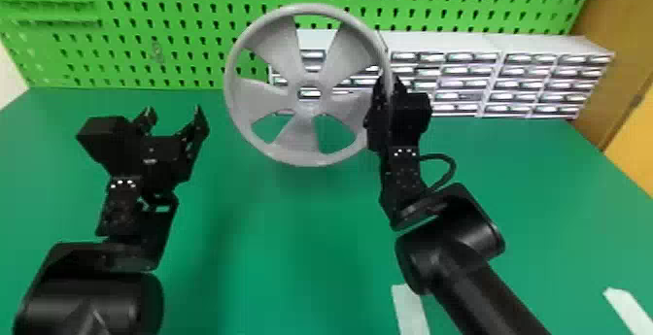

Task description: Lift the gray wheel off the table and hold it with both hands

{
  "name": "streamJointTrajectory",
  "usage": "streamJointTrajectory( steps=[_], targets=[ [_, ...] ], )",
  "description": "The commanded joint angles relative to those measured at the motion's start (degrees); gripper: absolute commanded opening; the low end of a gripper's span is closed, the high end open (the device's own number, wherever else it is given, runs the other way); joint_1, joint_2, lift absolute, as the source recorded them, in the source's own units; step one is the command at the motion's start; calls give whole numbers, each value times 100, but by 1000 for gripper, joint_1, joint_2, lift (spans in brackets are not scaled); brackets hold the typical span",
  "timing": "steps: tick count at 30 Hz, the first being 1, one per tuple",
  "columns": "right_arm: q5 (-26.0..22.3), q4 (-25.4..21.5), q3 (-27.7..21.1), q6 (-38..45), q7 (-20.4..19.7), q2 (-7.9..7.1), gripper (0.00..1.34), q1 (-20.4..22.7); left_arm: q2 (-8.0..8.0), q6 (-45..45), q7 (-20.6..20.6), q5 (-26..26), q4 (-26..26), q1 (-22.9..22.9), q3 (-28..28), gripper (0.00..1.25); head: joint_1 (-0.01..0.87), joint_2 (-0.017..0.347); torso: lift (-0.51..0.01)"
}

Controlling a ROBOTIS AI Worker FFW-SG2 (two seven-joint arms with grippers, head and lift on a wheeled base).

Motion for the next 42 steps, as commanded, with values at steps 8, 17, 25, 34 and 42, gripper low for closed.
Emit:
streamJointTrajectory(
  steps=[8,17,25,34,42],
  targets=[
    [4,0,-22,-9,-3,29,87,-47,0,-435,301,515,180,160,-515,790,711,15,-98],
    [56,-26,30,-53,-3,47,87,-82,0,-1059,705,762,549,143,-920,789,711,15,-98],
    [74,-105,127,-123,-3,47,87,-82,-9,-1410,802,1008,988,-77,-1087,782,711,15,-98],
    [109,-202,224,-123,-3,38,89,-82,-9,-1648,802,1139,1401,-411,-1271,775,711,15,-98],
    [100,-228,294,-123,-3,38,89,-73,-79,-1788,802,1210,1700,-613,-1394,767,711,15,-98]
  ],
)
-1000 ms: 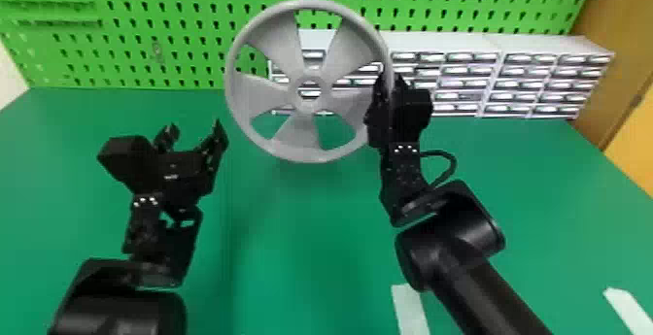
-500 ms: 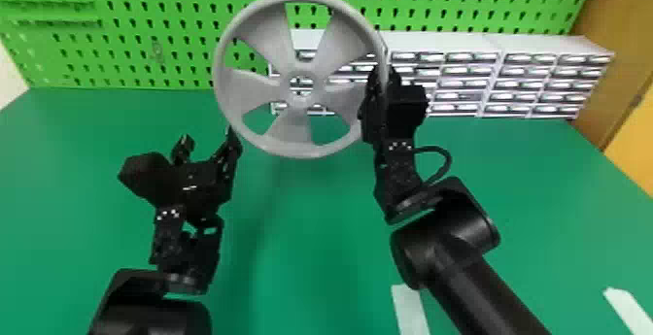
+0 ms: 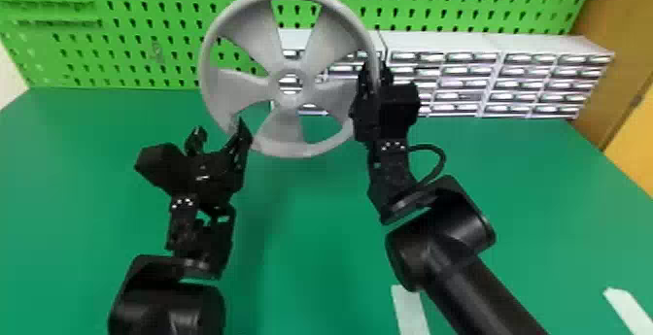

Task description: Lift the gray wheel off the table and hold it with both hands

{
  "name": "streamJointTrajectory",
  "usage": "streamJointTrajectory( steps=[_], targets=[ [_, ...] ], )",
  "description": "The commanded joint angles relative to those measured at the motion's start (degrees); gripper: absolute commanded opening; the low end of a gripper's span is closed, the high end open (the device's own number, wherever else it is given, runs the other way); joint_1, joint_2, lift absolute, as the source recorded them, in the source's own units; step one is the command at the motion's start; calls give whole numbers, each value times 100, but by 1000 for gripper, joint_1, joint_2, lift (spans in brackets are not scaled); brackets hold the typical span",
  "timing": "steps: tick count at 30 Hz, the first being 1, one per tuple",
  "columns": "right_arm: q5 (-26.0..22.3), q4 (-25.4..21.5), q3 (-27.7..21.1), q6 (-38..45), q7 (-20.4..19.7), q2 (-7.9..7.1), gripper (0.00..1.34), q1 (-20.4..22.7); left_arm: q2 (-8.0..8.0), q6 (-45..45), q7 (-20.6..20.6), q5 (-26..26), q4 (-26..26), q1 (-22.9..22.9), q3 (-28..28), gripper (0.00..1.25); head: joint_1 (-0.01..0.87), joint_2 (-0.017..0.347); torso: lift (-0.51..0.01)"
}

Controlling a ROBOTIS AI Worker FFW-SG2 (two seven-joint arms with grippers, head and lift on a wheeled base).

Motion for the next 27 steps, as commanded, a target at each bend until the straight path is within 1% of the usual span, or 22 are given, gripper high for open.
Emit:
streamJointTrajectory(
  steps=[1,8,22,24,27],
  targets=[
    [-10,-23,46,0,3,0,89,3,-57,-76,0,-4,178,-104,-25,764,711,15,-98],
    [-36,-41,46,-35,-6,0,89,3,-110,-164,0,14,336,-200,-16,761,711,15,-98],
    [-54,-41,29,-44,3,0,89,-6,-128,-164,0,14,354,-218,-7,739,711,15,-98],
    [-71,-41,29,-44,3,-9,89,-15,-128,-164,0,22,354,-227,-16,710,711,15,-98],
    [-71,-41,29,-44,3,-9,89,-15,-128,-146,0,49,354,-236,-25,614,711,15,-98]
  ],
)
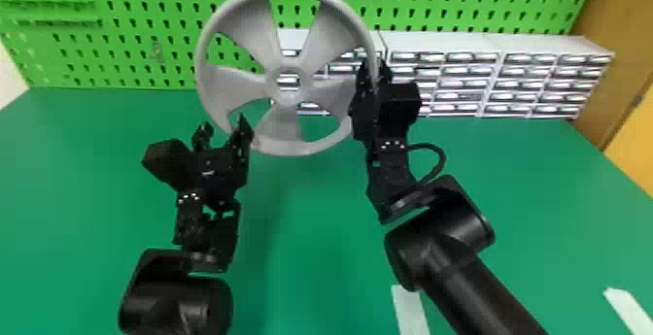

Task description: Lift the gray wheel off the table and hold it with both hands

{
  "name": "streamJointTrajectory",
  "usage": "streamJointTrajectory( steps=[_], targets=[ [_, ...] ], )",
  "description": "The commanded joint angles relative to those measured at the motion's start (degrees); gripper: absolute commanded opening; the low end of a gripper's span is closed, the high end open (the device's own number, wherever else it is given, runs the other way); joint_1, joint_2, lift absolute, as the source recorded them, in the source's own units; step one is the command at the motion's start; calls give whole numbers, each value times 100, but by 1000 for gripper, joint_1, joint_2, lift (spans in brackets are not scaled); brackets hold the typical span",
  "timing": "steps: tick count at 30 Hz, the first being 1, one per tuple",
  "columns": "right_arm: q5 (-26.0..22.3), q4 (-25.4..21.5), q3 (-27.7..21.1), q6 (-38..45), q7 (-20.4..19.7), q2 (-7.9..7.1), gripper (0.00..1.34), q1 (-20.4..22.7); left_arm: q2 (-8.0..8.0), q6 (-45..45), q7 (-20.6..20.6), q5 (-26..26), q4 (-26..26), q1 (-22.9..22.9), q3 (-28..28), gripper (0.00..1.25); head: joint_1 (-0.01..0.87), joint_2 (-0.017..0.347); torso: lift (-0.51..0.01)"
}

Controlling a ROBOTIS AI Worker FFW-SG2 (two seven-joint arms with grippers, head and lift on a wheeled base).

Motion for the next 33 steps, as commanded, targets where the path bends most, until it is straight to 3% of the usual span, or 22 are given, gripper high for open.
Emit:
streamJointTrajectory(
  steps=[1,6,14,33],
  targets=[
    [-7,0,5,-9,0,-4,89,-5,1,44,0,28,0,-12,-21,551,711,15,-98],
    [-7,0,13,-35,0,-12,89,-14,1,114,18,107,0,-12,-48,437,711,15,-98],
    [-16,0,13,-53,0,-21,89,-14,1,131,431,1,-97,32,-118,275,711,15,-98],
    [19,0,5,-53,0,-21,89,13,1,131,501,1,-158,67,-92,241,711,15,-98]
  ],
)
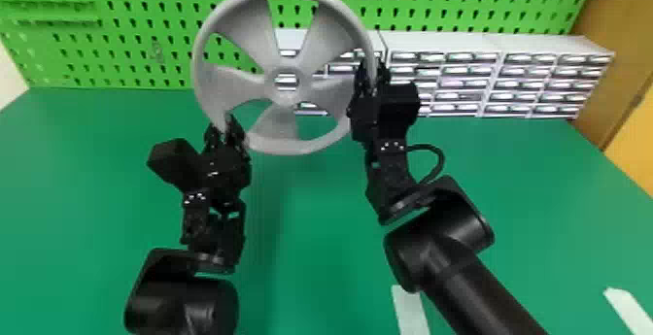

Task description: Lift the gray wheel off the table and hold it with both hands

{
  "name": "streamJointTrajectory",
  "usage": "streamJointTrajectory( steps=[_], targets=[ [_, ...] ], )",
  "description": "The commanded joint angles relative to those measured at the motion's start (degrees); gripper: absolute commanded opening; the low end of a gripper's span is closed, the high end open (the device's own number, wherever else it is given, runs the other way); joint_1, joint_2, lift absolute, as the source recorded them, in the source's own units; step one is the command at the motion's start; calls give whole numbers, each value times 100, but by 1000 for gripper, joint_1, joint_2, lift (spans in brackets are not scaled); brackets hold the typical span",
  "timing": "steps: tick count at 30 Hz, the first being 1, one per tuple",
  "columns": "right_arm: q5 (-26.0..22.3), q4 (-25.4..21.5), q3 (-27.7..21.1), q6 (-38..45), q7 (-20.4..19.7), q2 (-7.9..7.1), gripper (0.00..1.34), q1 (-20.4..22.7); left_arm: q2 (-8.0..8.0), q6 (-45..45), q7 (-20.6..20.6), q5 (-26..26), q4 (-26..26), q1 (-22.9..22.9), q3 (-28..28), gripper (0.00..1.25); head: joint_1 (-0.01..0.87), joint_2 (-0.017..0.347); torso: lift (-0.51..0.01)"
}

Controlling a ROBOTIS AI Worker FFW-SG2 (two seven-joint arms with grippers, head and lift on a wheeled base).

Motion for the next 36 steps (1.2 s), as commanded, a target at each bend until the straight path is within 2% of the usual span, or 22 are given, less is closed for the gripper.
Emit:
streamJointTrajectory(
  steps=[1,36],
  targets=[
    [20,0,-7,-9,0,0,89,18,1,0,-2,35,-9,-9,24,241,711,15,-98],
    [-42,272,-95,9,0,9,89,123,1,158,-2,-141,-264,35,261,241,711,15,-98]
  ],
)
